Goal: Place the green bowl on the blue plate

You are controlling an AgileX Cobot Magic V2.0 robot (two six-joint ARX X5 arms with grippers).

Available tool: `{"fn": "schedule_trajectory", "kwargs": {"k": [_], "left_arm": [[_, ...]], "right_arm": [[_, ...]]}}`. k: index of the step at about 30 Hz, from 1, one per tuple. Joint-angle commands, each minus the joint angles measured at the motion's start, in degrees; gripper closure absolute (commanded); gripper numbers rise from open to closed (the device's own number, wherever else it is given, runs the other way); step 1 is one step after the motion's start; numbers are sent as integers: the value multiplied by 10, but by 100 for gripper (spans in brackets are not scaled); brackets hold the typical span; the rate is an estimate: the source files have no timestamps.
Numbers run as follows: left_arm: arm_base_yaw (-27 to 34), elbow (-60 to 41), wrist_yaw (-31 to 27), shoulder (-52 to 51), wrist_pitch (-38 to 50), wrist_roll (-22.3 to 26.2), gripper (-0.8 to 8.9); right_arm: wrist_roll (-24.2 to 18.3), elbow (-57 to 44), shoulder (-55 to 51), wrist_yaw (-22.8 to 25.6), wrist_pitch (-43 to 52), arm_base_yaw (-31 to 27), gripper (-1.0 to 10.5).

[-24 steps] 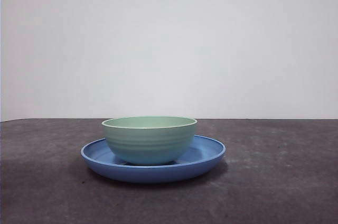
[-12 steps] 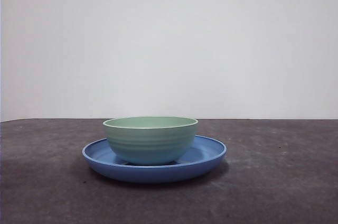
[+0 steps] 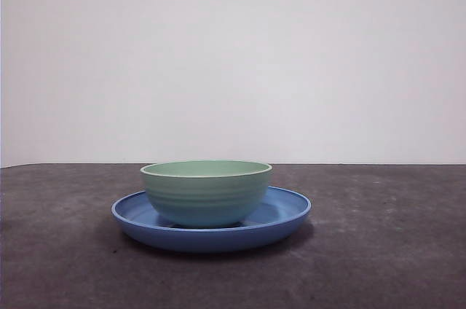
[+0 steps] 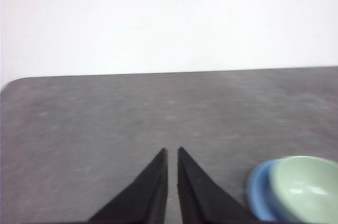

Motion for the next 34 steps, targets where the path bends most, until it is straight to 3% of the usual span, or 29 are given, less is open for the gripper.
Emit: {"fn": "schedule_trajectory", "kwargs": {"k": [1,11,34], "left_arm": [[14,-75,-3,-23,61,-26,784],[18,-182,-77,-89,64,-37,784],[18,-188,-80,-89,36,15,784]], "right_arm": [[-3,3,1,-2,5,4,918],[-3,3,1,-2,5,4,918],[-4,3,1,-2,5,4,918]]}}
